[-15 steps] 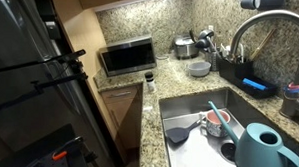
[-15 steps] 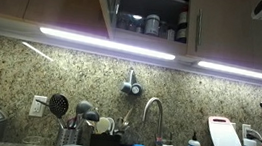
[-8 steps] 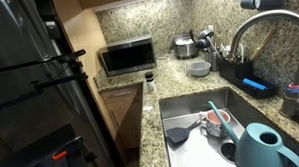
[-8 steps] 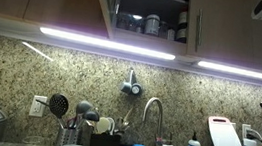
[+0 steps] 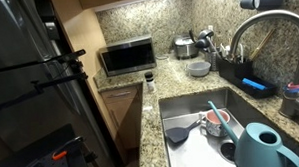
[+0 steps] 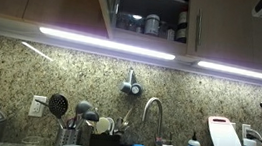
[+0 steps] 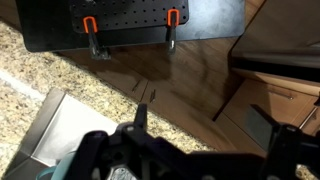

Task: Close the second cupboard door from the right

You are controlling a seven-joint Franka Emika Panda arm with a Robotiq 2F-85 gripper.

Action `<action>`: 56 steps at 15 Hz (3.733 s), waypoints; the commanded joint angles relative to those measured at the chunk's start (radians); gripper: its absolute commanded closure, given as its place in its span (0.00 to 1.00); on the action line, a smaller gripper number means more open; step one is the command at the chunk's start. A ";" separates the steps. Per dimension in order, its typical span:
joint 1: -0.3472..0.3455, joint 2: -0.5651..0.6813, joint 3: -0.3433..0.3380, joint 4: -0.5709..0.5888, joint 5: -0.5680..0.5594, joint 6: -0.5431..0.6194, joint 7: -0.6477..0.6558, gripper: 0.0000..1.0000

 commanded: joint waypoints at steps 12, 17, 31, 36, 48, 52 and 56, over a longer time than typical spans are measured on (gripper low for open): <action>0.359 -0.058 0.422 -0.026 -0.133 0.088 -0.009 0.00; 0.410 -0.060 0.422 -0.007 -0.197 0.326 -0.049 0.00; 0.404 -0.079 0.429 -0.028 -0.230 0.628 -0.017 0.00; 0.372 -0.049 0.490 -0.013 -0.296 0.742 -0.019 0.00; 0.046 -0.011 0.740 0.168 -0.442 1.038 0.020 0.00; -0.068 -0.025 0.764 0.232 -0.442 1.041 0.028 0.00; -0.120 -0.007 0.778 0.276 -0.450 1.071 0.002 0.00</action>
